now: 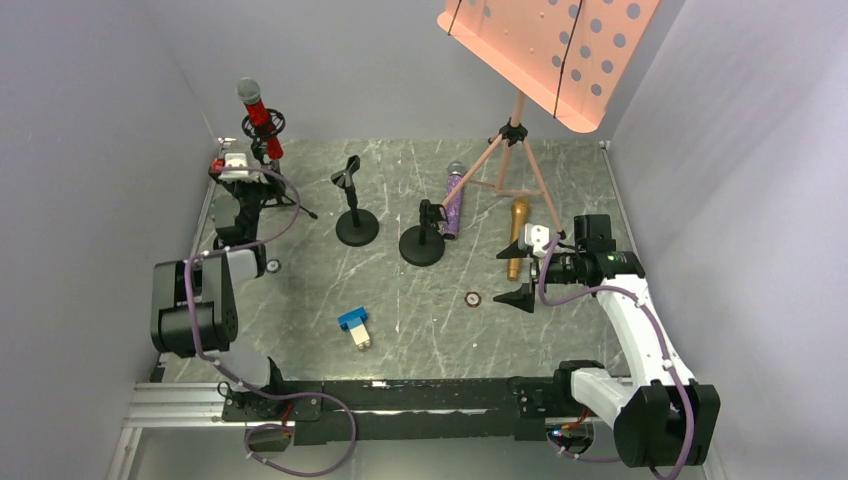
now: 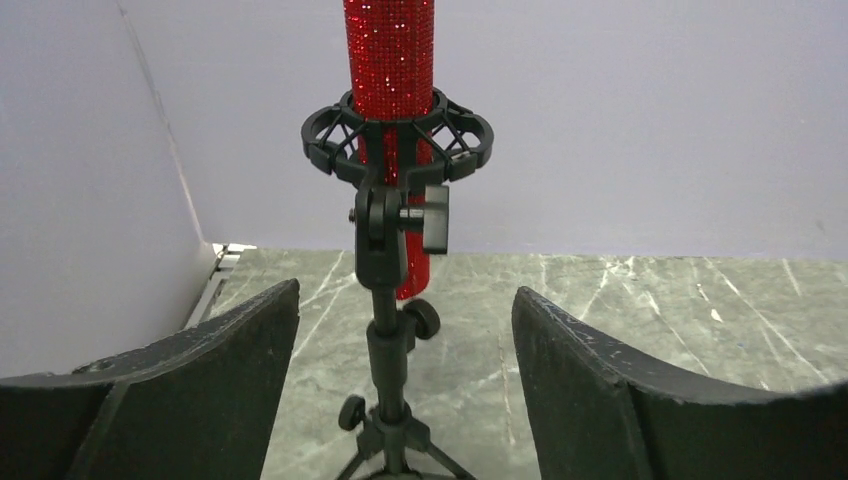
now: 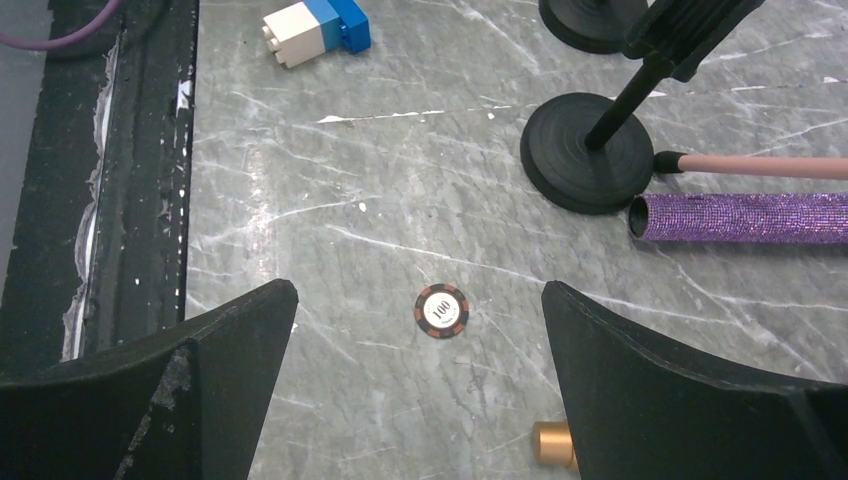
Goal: Attach the microphones to the stand
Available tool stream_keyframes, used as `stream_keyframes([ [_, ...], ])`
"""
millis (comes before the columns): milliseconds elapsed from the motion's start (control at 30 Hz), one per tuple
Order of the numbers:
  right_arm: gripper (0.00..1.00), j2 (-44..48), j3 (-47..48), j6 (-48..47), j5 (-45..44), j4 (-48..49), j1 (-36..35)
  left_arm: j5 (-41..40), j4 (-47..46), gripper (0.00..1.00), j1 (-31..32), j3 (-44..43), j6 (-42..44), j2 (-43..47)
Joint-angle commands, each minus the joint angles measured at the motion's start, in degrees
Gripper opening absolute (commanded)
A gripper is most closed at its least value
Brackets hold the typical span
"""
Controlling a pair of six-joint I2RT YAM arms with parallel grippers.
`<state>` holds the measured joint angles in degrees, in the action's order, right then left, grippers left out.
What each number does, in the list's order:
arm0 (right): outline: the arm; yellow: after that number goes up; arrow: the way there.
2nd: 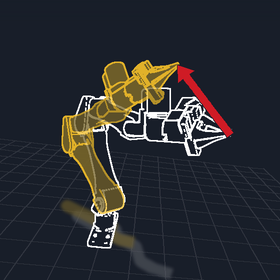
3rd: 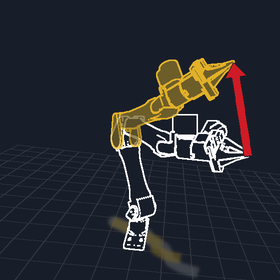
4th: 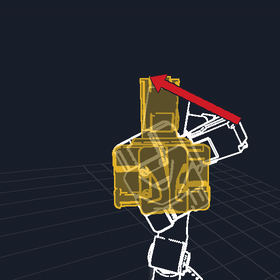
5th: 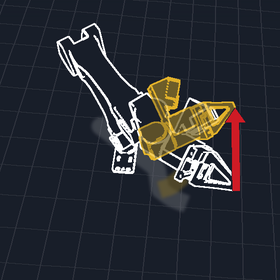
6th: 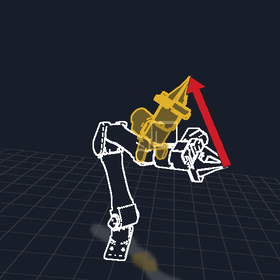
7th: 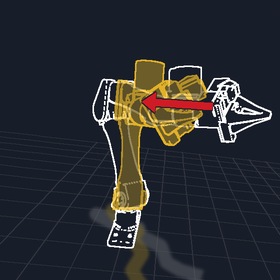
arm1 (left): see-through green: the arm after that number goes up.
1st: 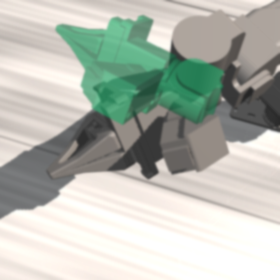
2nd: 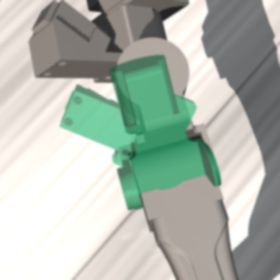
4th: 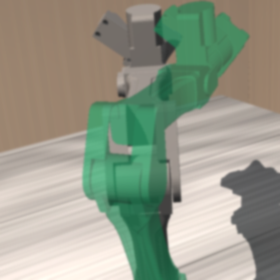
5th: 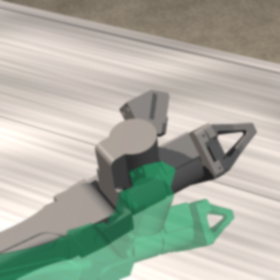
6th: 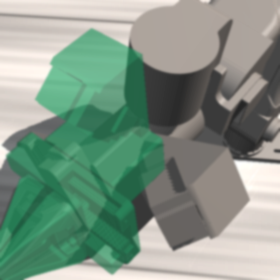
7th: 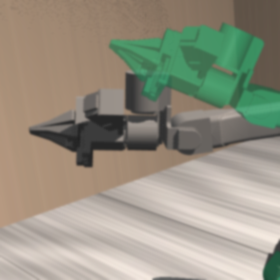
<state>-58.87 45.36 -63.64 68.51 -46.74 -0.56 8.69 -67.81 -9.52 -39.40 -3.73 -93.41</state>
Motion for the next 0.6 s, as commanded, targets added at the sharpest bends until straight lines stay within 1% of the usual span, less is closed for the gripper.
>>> stream_keyframes([
  [0,0.99,1.59,2.01,-2.27,0.91,0.15,0.23,-1.97,2.2,0.85,-0.24,4.84,-3.52,8.53],
  [100,0.99,1.93,2.01,-2.24,1.17,0.08,0.21,-4.44,10.76,0.92,-0.33,7.57,-6.61,14.88],
  [233,0.99,2.43,2.01,-2.21,1.6,0.02,0.21,-4.41,28.16,0.97,-0.33,8.31,-14.24,24.62],
  [300,0.99,2.71,1.93,-2.14,1.74,0.11,0.21,-1.3,35.98,0.99,-0.33,7.65,-19.63,29.21],
  [333,0.99,3.02,1.85,-2.03,1.78,0.28,0.21,1.47,39.75,0.99,-0.37,7.14,-22.91,30.79],
  [400,0.99,3.2,1.75,-1.63,1.72,0.54,0.21,7.8,43.77,0.99,-0.37,6.28,-26.92,33.44],
  [467,0.99,3.47,1.66,-1.43,1.74,0.89,0.21,13.65,45.91,0.99,-0.41,6.16,-30.19,35.3],
  [567,0.99,3.76,1.48,-0.99,1.97,1.28,0.21,19.79,51.46,0.99,-0.35,5.56,-31.99,37.49],
])
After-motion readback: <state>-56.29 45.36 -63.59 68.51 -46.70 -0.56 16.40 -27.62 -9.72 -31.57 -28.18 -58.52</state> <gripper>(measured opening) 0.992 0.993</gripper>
